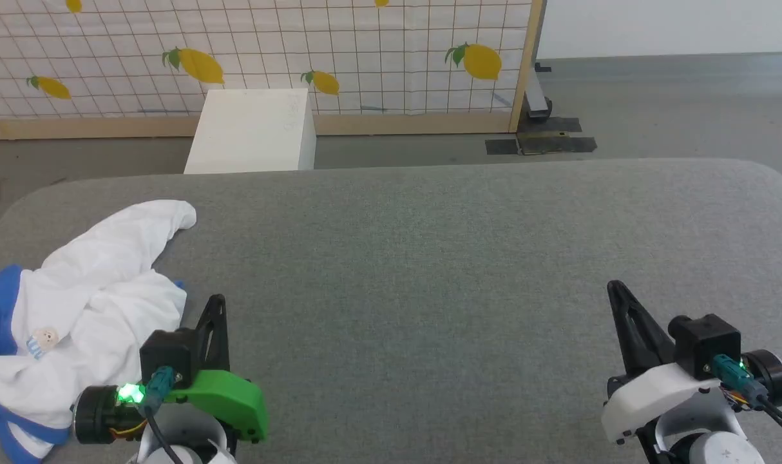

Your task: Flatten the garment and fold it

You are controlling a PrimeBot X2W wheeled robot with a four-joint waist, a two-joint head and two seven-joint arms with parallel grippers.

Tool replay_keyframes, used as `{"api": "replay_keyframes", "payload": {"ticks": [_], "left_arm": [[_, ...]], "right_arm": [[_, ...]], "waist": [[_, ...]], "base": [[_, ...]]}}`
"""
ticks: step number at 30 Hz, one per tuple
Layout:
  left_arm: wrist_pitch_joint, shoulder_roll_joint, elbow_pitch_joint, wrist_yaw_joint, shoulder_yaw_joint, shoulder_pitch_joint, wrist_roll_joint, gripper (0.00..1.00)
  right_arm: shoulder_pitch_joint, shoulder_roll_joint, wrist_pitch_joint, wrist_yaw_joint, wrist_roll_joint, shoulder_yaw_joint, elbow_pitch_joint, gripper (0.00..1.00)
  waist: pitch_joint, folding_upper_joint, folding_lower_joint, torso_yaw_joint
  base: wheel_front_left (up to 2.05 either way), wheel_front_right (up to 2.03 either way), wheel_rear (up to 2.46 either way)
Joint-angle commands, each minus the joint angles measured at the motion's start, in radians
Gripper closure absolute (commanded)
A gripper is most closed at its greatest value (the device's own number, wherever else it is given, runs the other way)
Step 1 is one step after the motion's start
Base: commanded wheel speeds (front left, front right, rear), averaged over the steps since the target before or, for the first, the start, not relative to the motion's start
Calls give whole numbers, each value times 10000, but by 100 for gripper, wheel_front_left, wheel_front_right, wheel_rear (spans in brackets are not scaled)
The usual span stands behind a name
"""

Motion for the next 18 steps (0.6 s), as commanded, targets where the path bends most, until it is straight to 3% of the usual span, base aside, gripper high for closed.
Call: {"api": "replay_keyframes", "payload": {"ticks": [1,6,7,18], "left_arm": [[14,-49,-26,34,35,23,103,100],[14,-49,-26,34,35,23,103,100],[0,2,0,0,-2,0,-1,0],[-178,-2,104,51,-68,27,-148,0]], "right_arm": [[-10,9,1,-15,-64,-11,-53,100],[-10,9,1,-15,-64,-11,-53,100],[0,0,-1,0,1,-1,2,0],[70,1,-179,-1,263,-64,121,0]], "waist": [[0,-1,0,0],[0,-1,0,0],[0,-1,0,0],[-6,-1,0,16]], "base": [[0,0,0],[0,0,0],[0,0,0],[0,0,0]]}}
